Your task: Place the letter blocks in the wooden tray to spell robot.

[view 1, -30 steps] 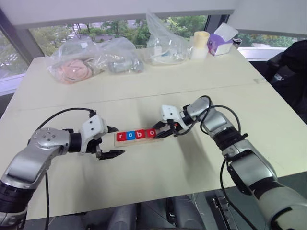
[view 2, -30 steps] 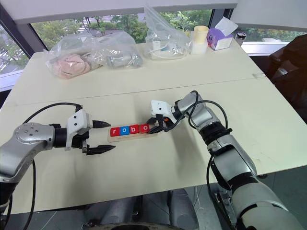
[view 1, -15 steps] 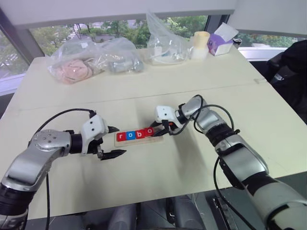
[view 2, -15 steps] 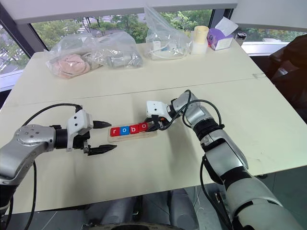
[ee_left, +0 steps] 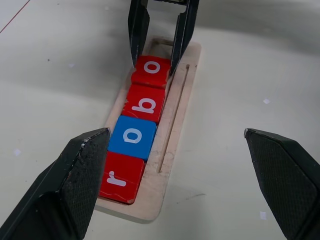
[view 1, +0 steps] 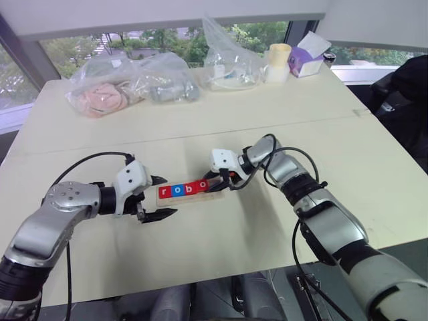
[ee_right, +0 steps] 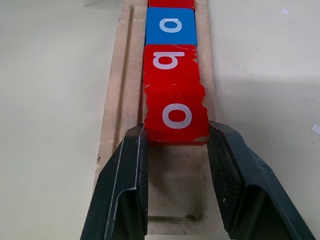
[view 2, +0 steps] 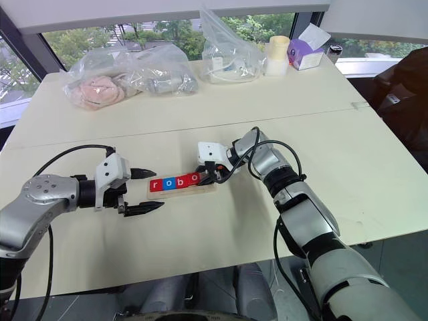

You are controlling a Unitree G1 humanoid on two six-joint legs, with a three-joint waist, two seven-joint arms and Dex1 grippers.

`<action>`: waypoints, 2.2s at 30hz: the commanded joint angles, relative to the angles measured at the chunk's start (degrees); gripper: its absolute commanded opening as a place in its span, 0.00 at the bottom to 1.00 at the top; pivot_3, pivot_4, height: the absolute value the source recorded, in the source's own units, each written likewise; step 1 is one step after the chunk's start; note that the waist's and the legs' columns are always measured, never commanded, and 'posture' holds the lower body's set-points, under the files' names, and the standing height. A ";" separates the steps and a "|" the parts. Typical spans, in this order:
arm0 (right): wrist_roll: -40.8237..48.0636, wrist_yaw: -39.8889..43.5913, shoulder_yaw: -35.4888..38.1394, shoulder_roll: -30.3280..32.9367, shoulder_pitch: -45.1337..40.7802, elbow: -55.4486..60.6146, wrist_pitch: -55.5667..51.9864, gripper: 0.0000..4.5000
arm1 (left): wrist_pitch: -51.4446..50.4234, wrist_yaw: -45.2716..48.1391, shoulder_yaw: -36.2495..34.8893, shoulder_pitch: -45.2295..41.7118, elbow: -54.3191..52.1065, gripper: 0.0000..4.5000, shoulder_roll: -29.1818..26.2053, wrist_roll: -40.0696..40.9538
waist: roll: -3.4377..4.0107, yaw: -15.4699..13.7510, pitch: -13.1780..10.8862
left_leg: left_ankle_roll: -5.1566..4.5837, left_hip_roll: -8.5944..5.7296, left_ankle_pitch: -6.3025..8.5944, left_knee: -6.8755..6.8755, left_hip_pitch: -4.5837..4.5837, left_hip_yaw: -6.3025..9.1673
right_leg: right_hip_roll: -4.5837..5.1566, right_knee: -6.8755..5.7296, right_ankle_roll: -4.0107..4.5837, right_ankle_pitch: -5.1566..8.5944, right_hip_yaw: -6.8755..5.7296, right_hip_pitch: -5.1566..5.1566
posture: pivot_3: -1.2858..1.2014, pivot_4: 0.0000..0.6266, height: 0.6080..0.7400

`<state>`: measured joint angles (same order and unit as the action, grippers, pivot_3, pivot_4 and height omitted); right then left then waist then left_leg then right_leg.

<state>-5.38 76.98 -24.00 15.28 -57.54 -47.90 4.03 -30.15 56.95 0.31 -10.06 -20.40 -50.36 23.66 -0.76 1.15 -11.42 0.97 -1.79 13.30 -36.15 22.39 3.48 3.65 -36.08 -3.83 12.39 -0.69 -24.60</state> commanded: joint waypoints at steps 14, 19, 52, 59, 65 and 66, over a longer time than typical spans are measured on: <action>5.03 -10.40 10.82 -0.36 -2.97 3.71 -1.20 0.99 | 2.06 0.81 -0.30 -3.24 2.05 1.00 0.70 -1.33 | 0.00 -0.03 0.00 | 0.00 0.00 0.00 0.01 0.00 -0.01 | 0.01 0.00 -0.05 -0.03 0.02 -0.02 | 0.52 0.24 1.00; 3.60 -25.89 16.38 3.96 -1.05 2.92 -4.02 0.99 | 0.81 -1.33 -1.26 -4.61 0.58 1.00 3.43 0.74 | 0.00 -0.47 0.00 | 0.00 -0.01 0.00 0.01 0.01 -0.02 | 0.02 0.00 0.02 0.01 0.03 -0.02 | 0.52 0.24 1.00; 8.90 -60.01 23.09 -3.04 25.46 46.38 -53.21 0.94 | -2.67 -7.94 0.50 -10.62 -0.28 1.00 10.97 1.99 | -0.01 -0.05 0.02 | -0.02 0.40 0.00 -0.04 -0.02 -0.23 | -0.48 0.03 0.17 -0.05 0.18 -0.09 | 0.52 0.24 1.00; 9.72 -61.07 23.67 -3.71 25.36 45.66 -53.21 0.26 | -2.68 -8.37 0.64 -9.96 -0.70 1.00 10.96 1.86 | -0.01 -0.05 0.03 | -0.02 0.40 0.00 -0.04 -0.01 -0.23 | -0.48 0.04 0.18 -0.05 0.19 -0.09 | 0.52 0.24 1.00; 9.00 -66.51 27.28 -4.10 25.37 51.91 -56.13 0.26 | -2.14 -7.03 1.71 -9.62 -1.05 1.00 10.14 1.61 | 0.00 -0.12 0.02 | -0.02 0.40 0.00 -0.04 -0.01 -0.23 | -0.47 0.04 0.18 -0.04 0.19 -0.09 | 0.52 0.24 1.00; 9.72 -67.67 28.69 -5.04 26.19 55.36 -59.49 0.26 | -2.01 -6.66 2.04 -9.59 -1.26 1.00 9.94 1.54 | 0.00 -0.16 0.02 | -0.02 0.40 0.00 -0.03 0.00 -0.23 | -0.47 0.04 0.18 -0.04 0.19 -0.10 | 0.52 0.24 1.00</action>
<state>3.66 11.16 2.17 10.91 -31.14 1.43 -53.14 -33.20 49.69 2.63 -19.81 -19.42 -39.62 25.42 -0.76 0.99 -11.40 0.95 -1.39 13.30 -36.17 22.41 3.26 3.19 -36.04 -3.64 12.35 -0.50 -24.73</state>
